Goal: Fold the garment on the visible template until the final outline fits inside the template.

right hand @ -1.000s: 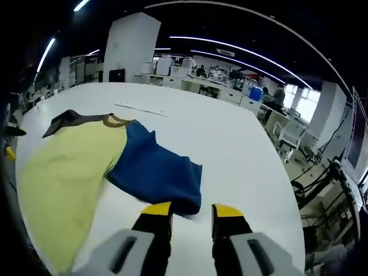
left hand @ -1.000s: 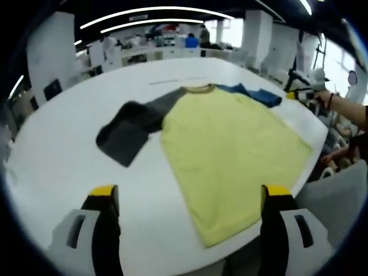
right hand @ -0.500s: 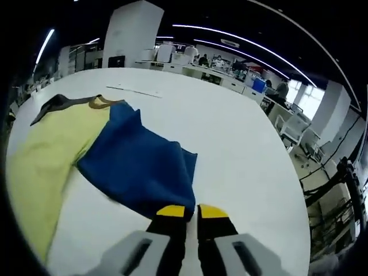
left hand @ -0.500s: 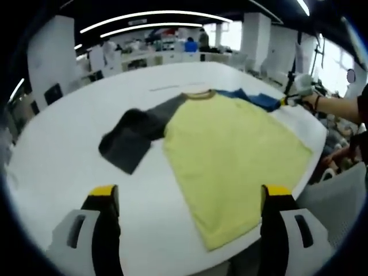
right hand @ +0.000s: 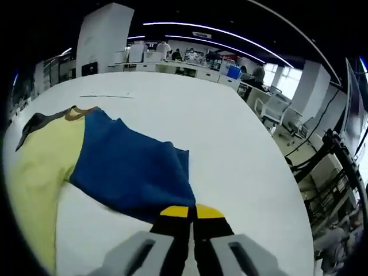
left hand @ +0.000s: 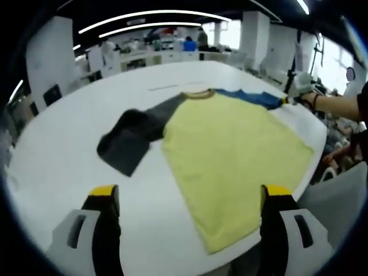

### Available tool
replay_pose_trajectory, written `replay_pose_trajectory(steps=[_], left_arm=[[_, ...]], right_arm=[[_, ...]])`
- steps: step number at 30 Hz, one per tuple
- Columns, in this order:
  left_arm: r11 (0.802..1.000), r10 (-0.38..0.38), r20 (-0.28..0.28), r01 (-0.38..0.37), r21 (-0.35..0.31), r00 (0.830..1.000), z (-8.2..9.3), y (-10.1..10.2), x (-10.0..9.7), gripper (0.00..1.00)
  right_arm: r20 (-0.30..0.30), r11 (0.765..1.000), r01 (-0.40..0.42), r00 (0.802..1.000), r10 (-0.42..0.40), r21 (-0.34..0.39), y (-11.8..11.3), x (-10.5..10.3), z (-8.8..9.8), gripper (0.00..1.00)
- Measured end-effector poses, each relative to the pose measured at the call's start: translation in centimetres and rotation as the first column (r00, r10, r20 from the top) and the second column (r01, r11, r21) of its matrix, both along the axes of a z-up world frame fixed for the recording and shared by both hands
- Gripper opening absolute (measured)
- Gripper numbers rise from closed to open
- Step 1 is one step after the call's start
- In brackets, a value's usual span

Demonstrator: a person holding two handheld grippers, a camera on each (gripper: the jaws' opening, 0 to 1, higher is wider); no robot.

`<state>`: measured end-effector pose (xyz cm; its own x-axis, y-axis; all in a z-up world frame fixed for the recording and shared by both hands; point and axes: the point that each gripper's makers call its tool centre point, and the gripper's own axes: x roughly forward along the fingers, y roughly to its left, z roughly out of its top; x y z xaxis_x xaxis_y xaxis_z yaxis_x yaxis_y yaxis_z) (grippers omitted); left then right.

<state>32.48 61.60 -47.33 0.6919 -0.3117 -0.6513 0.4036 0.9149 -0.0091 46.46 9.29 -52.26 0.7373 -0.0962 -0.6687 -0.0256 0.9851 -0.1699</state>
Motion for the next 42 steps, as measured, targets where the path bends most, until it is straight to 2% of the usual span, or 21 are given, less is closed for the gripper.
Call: replay_pose_trajectory(steps=[5, 9, 14, 17, 20, 21, 22, 23, 30, 36, 42], left_arm=[[1.000, 0.000, -0.003, 0.000, 0.005, 1.000, -0.1, 0.2, 0.0, 0.98], [1.000, -0.003, 0.006, 0.003, 0.000, 1.000, 0.2, 0.2, -0.1, 0.99], [1.000, 0.007, 0.008, -0.007, -0.006, 1.000, 0.3, 0.5, -0.2, 0.99], [1.000, 0.007, 0.007, -0.007, -0.007, 1.000, 0.3, 0.4, -0.2, 0.99], [1.000, 0.003, 0.006, -0.003, -0.010, 1.000, 0.2, 0.2, -0.3, 0.99], [1.000, 0.003, 0.006, -0.003, -0.012, 1.000, 0.2, 0.2, -0.2, 0.99], [1.000, 0.003, 0.005, -0.003, -0.014, 1.000, 0.2, 0.1, -0.2, 0.99], [1.000, 0.003, 0.004, -0.003, -0.014, 1.000, 0.2, 0.1, -0.3, 0.99], [1.000, -0.003, 0.001, 0.003, -0.011, 1.000, 0.2, 0.0, -0.3, 0.98], [1.000, -0.008, -0.005, 0.008, -0.007, 1.000, 0.1, -0.1, -0.5, 0.97], [1.000, -0.002, -0.007, 0.002, -0.011, 1.000, 0.1, 0.0, -0.6, 0.96]], right_arm=[[-0.004, 0.999, 0.037, 0.999, -0.037, 0.014, -0.1, -0.3, -0.2, 0.00], [-0.005, 0.996, 0.078, 0.997, -0.077, 0.054, -0.2, -0.2, -0.1, 0.00], [-0.012, 0.994, 0.084, 0.996, -0.083, 0.071, 0.1, -0.2, 0.2, 0.00], [-0.023, 0.996, 0.058, 0.998, -0.057, 0.063, 0.5, -0.2, 0.3, 0.00], [-0.089, 1.000, -0.020, 0.996, 0.021, 0.012, 0.7, -0.8, -0.6, 0.00], [-0.108, 0.999, -0.051, 0.993, 0.049, -0.017, 0.7, -1.1, -0.8, 0.03], [-0.109, 0.997, -0.068, 0.992, 0.065, -0.022, 0.9, -1.2, -0.8, 0.10], [-0.105, 0.996, -0.085, 0.991, 0.082, -0.018, 1.2, -1.2, -0.8, 0.15], [-0.055, 0.989, -0.151, 0.987, 0.151, 0.005, 2.8, -1.3, 0.7, 0.30], [-0.045, 0.981, -0.192, 0.980, 0.193, 0.020, 4.7, -1.6, 1.6, 0.35], [-0.030, 0.973, -0.231, 0.972, 0.232, 0.028, 6.4, -1.6, 2.4, 0.36]])
